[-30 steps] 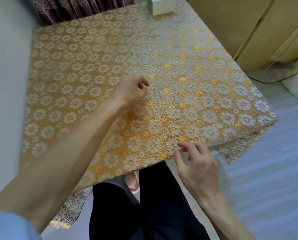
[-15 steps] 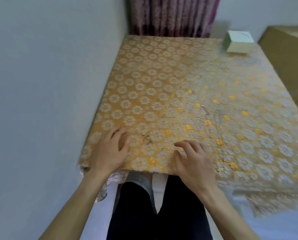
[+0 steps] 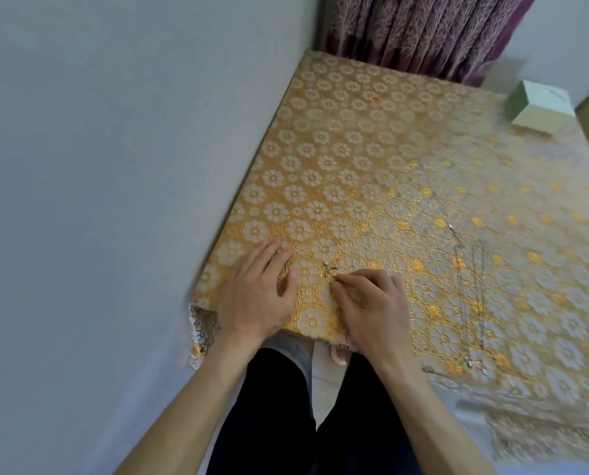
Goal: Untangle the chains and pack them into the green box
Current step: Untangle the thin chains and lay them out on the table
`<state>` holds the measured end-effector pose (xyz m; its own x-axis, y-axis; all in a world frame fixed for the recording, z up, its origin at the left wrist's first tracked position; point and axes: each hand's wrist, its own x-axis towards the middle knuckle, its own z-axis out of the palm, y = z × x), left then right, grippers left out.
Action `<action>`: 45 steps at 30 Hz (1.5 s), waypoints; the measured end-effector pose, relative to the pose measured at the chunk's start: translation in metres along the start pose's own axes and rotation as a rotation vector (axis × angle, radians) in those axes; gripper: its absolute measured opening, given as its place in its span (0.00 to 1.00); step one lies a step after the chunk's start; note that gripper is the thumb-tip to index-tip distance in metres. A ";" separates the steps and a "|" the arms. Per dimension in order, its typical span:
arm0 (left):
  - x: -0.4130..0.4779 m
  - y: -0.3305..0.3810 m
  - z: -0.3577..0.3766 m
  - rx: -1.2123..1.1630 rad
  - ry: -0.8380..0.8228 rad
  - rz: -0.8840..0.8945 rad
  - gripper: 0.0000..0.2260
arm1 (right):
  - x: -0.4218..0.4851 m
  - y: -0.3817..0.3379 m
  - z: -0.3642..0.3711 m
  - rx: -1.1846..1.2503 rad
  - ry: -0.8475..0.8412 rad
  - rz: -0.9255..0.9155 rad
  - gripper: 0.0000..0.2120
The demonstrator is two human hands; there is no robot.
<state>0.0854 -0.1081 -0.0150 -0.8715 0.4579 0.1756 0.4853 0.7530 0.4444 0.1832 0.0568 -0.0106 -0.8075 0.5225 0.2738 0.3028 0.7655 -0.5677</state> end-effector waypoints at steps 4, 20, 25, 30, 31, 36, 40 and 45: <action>0.000 -0.002 0.002 -0.007 0.021 0.015 0.20 | -0.004 0.004 0.004 -0.032 0.042 -0.071 0.04; 0.012 0.034 0.020 -0.091 -0.045 0.196 0.17 | -0.003 0.009 -0.007 0.268 -0.040 0.163 0.05; 0.021 0.045 0.032 -0.178 -0.004 0.291 0.09 | 0.000 0.013 -0.013 0.335 -0.072 0.242 0.05; 0.011 0.050 0.015 -0.393 -0.067 0.188 0.08 | 0.001 0.007 -0.024 0.433 -0.107 0.289 0.05; 0.008 0.052 0.011 -0.447 -0.093 0.147 0.06 | 0.001 0.005 -0.026 0.477 -0.122 0.303 0.06; 0.001 0.061 -0.009 -0.742 -0.223 -0.098 0.04 | -0.009 -0.006 -0.039 0.759 -0.112 0.429 0.06; -0.006 0.067 -0.022 -0.844 -0.238 -0.120 0.05 | -0.025 -0.005 -0.046 0.912 -0.125 0.491 0.12; -0.015 0.077 -0.038 -0.976 -0.251 -0.201 0.07 | -0.045 -0.005 -0.053 0.942 -0.089 0.516 0.09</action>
<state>0.1331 -0.0755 0.0501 -0.8359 0.5357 -0.1196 -0.0351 0.1653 0.9856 0.2450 0.0497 0.0208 -0.7394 0.6412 -0.2054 0.1362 -0.1563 -0.9783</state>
